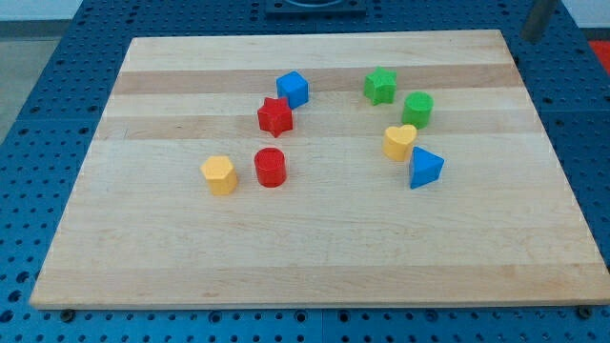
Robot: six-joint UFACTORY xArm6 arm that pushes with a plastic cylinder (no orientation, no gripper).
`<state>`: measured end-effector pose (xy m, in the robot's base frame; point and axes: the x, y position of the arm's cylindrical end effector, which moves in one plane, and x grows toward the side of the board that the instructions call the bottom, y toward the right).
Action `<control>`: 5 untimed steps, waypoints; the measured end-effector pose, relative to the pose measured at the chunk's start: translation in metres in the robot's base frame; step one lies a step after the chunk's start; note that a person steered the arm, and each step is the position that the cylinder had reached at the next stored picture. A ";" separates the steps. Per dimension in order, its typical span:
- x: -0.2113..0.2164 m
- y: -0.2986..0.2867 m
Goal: Move your arm to the centre
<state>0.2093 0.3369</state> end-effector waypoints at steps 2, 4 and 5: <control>0.000 -0.063; 0.004 -0.184; 0.011 -0.240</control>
<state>0.2205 0.0972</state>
